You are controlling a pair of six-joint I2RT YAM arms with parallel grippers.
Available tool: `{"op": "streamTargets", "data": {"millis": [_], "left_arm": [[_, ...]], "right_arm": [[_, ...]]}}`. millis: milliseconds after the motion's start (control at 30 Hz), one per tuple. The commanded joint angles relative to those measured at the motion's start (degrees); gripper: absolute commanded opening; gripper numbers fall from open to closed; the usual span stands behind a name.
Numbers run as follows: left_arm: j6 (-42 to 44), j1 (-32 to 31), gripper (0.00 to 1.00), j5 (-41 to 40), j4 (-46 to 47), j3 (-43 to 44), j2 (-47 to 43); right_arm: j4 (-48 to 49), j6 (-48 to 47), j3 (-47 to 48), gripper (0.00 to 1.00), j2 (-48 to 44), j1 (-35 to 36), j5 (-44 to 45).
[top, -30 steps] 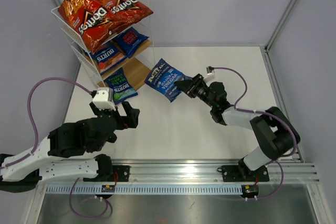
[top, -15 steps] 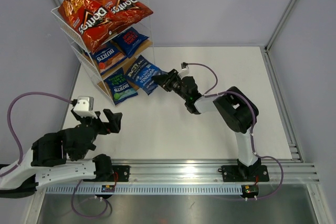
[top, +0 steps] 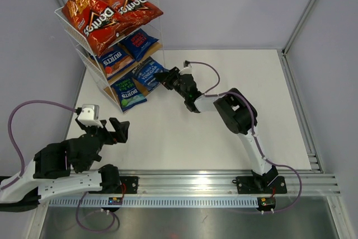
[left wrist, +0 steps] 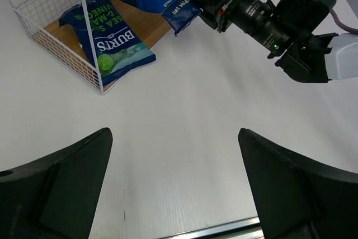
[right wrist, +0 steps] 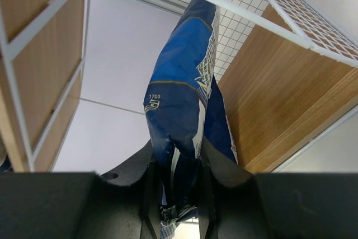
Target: Place and organize the chips bags onto the shelf
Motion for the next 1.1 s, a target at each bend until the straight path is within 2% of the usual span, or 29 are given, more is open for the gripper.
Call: {"op": "streamTargets", "data": {"millis": [0, 400, 667, 867, 1067], "left_arm": [[0.6, 0.2, 0.99, -0.8, 2.1, -0.3, -0.2], [0.8, 0.4, 0.99, -0.7, 2.3, -0.4, -0.8], [0.9, 0.5, 0.99, -0.6, 2.7, -0.6, -0.7], [0.8, 0.7, 0.99, -0.7, 2.3, -0.5, -0.7], [0.9, 0.8, 0.99, -0.6, 2.7, -0.6, -1.3]], "right_arm": [[-1.3, -2.7, 4.9, 0.22, 2.0, 1.4, 3.9], [-8.6, -4.0, 16.3, 0.23, 10.1, 3.9, 3.1], [-3.2, -5.1, 10.1, 0.23, 7.2, 3.8, 7.8], [-12.1, -3.4, 13.2, 0.26, 7.6, 3.5, 9.6], [-16.7, -1.9, 16.2, 0.36, 8.8, 3.7, 8.9]]}}
